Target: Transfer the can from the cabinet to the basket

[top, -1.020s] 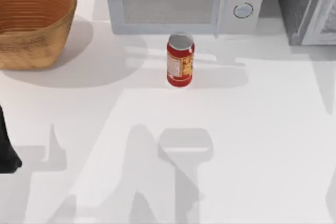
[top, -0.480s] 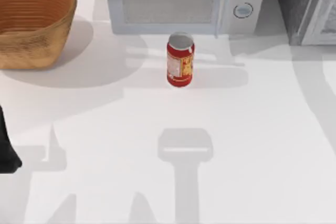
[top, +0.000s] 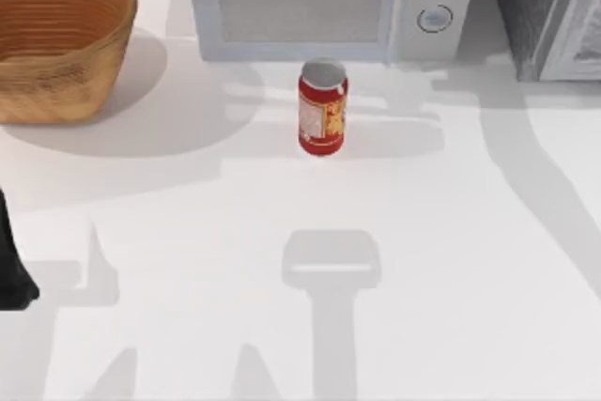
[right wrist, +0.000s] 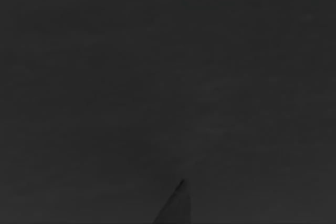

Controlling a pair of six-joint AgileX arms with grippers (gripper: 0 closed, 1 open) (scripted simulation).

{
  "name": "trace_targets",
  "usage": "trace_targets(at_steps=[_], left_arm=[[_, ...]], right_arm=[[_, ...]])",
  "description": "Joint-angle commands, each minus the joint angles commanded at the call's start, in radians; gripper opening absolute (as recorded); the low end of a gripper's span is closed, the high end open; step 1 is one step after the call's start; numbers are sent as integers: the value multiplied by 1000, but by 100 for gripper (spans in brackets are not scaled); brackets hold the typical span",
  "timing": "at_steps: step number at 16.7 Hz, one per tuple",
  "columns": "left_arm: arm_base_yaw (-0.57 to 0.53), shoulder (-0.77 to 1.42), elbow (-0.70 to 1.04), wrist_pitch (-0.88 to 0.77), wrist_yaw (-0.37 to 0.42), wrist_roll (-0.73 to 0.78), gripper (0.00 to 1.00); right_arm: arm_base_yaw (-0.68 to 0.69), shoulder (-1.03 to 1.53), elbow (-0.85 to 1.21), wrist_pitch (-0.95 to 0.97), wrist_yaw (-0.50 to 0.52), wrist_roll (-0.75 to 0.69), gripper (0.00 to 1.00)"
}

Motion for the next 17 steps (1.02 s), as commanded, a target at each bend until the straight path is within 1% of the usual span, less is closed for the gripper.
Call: trace_targets(at_steps=[3, 10, 17], left_arm=[[0, 0, 0, 0, 0, 0, 100], [0, 0, 0, 0, 0, 0, 100], [0, 0, 0, 0, 0, 0, 100]], right_arm=[[-25, -19, 11, -6, 17, -12, 100], [-104, 124, 110, 37, -60, -10, 100], [-107, 83, 70, 46, -64, -12, 100]])
